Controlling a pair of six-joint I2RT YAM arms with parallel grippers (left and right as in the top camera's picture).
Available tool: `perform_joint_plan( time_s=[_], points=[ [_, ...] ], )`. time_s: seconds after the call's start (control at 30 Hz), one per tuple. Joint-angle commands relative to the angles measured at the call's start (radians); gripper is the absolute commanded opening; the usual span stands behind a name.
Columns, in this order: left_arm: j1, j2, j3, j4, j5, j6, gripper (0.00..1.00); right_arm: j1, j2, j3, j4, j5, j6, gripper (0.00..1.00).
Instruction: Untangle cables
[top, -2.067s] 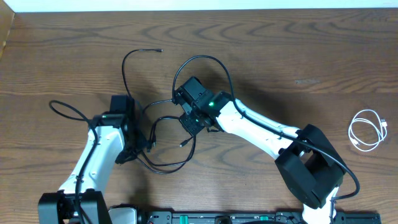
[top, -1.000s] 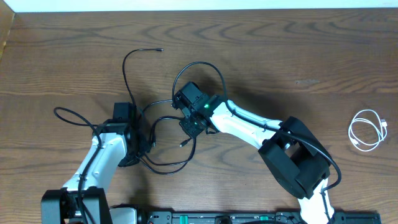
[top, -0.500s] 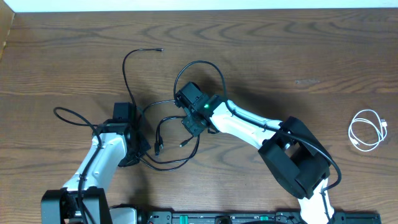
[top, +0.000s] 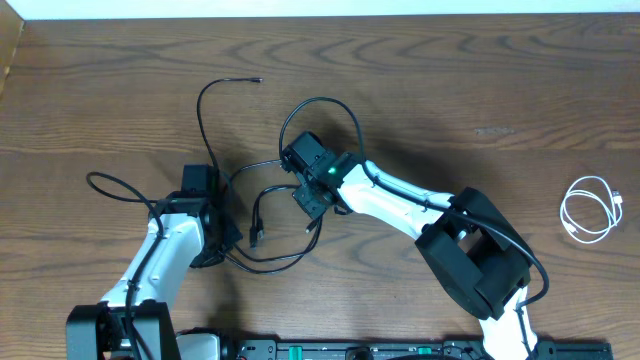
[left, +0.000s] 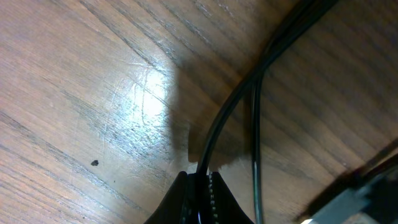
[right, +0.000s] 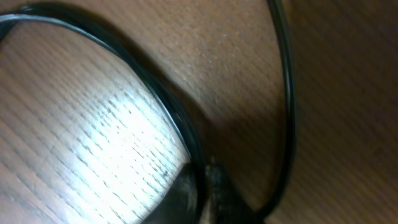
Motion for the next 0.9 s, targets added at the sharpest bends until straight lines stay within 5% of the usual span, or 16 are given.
perform_joint_plan(
  time_s=[0.0, 0.6, 0.77, 0.87],
  points=[
    [-0.001, 0.005, -0.007, 0.002, -0.016, -0.005, 0.08, 0.002, 0.011, -0.004, -0.001, 0.012, 0.003, 0.01],
    [-0.001, 0.005, -0.007, 0.005, -0.016, -0.006, 0.08, -0.02, -0.142, -0.001, -0.094, 0.011, -0.039, 0.01],
    [-0.001, 0.005, -0.007, 0.005, -0.016, -0.006, 0.08, -0.019, -0.141, -0.003, -0.093, 0.01, -0.038, 0.38],
    [-0.001, 0.005, -0.007, 0.009, -0.016, -0.006, 0.08, -0.009, -0.141, -0.003, -0.091, 0.011, -0.038, 0.5]
  ],
)
